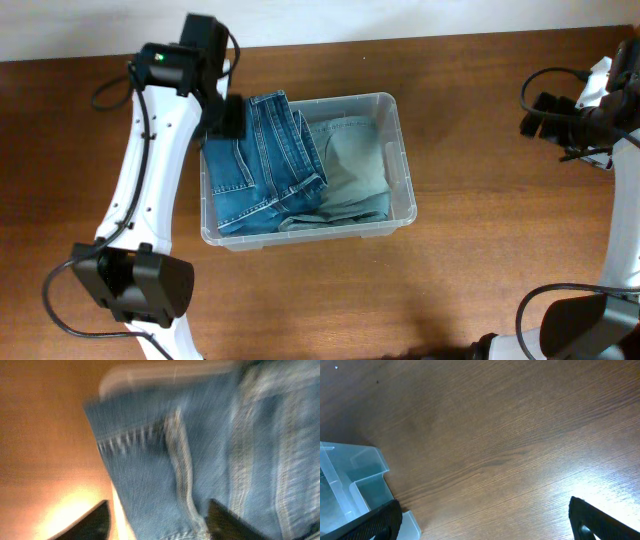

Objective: Pack container
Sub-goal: 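Lower the dark-blue jeans into the bin's left side with the left gripper, then press the dark-blue jeans down into the bin with the left gripper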

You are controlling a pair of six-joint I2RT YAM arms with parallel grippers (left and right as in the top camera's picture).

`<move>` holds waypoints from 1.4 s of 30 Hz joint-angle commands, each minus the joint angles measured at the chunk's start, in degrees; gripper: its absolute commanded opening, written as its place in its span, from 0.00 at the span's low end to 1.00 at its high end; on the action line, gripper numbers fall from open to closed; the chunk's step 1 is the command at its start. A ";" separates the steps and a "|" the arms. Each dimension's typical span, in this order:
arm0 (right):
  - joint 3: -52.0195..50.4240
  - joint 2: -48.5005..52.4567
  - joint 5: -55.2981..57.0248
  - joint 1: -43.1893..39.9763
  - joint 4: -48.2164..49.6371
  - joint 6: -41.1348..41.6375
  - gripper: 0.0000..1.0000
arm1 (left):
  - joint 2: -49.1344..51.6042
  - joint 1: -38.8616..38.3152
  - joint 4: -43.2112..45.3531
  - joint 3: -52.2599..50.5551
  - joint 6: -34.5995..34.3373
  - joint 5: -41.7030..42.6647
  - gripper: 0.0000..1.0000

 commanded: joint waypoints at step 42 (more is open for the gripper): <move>0.37 -0.42 0.07 -0.15 -0.02 -0.07 0.99 | 11.82 -6.25 15.63 0.17 -4.55 3.17 0.01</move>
